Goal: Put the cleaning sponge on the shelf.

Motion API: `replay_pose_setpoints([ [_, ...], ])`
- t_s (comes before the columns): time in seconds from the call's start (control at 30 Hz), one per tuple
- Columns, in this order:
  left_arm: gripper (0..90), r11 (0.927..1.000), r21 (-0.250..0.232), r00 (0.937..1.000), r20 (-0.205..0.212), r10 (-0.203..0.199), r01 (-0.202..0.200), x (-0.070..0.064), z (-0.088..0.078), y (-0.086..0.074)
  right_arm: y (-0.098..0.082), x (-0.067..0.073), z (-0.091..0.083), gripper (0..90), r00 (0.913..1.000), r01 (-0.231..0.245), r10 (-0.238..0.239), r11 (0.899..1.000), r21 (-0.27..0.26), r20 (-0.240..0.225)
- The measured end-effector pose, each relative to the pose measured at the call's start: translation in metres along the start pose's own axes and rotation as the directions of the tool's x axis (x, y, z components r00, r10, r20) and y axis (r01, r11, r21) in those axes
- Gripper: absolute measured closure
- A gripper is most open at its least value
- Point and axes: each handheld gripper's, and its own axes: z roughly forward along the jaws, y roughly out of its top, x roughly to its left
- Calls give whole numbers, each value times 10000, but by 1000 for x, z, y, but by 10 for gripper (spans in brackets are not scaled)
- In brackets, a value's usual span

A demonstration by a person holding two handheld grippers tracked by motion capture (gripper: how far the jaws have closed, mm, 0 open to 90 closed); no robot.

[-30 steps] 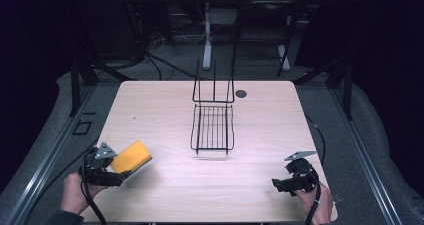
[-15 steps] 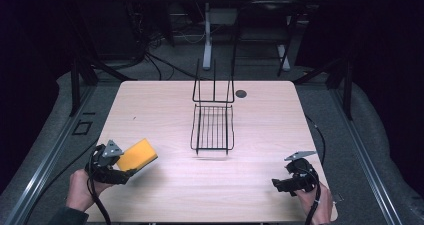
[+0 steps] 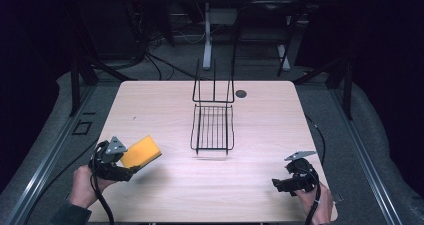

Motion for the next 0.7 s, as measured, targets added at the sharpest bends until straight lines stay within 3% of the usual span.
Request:
replay_pose_setpoints([
  [0.7, 260, 9992, -214, 9990, 270, 351, -345, -6, 6, 24, 0, 0, 0, 130, 10000, 0, 0, 10000, -32, -18],
])
